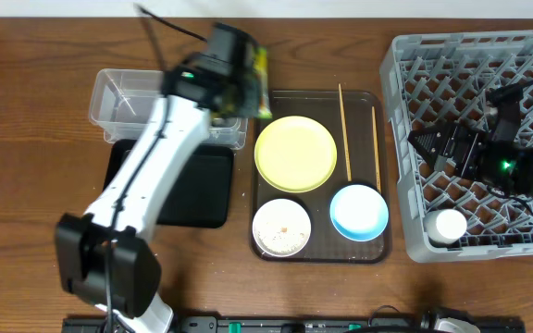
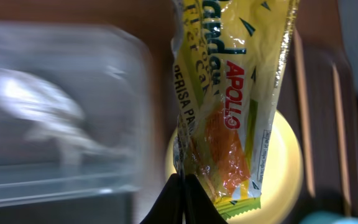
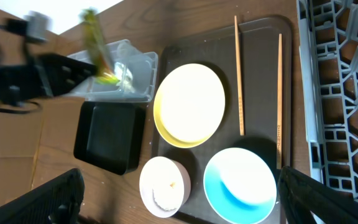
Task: Sort waste into correct bins and load items into the dishwasher rack
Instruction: 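Drop the snack wrapper into the clear plastic container, then grasp and lift the pink bowl of rice with the left gripper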
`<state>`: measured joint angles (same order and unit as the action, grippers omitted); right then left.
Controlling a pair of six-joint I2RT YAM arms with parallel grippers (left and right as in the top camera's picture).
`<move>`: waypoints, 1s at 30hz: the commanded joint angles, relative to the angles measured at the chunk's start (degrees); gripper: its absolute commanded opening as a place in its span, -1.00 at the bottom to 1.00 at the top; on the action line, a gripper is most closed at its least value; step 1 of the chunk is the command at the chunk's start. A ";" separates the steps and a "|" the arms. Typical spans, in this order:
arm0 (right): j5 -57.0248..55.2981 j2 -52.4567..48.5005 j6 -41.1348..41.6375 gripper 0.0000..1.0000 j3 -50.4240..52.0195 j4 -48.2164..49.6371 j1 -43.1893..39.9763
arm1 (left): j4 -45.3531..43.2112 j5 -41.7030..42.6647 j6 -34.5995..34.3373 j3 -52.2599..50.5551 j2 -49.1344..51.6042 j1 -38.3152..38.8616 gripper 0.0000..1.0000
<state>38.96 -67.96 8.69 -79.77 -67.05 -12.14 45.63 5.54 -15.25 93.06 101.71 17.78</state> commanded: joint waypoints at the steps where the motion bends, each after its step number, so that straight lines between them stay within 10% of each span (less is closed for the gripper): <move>1: 0.04 0.04 -0.63 0.94 -0.37 -0.09 -0.52 | 0.52 -3.63 -0.46 -0.33 1.86 -4.09 -0.88; 4: 0.04 0.04 -0.63 0.95 -0.37 -0.04 -0.52 | 1.57 -3.45 -0.46 -0.35 2.84 -6.10 -0.71; 10: 0.04 0.04 -0.63 0.95 -0.37 -0.02 -0.52 | 2.45 -3.65 -0.39 -0.44 2.99 -6.40 0.33; 30: -4.24 0.04 -0.63 0.96 -0.37 -0.52 -0.52 | 17.40 6.51 -8.24 -11.96 -3.32 17.09 0.19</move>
<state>35.18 -67.96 8.67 -79.77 -67.51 -12.14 63.70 13.04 -18.41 85.84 97.95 31.11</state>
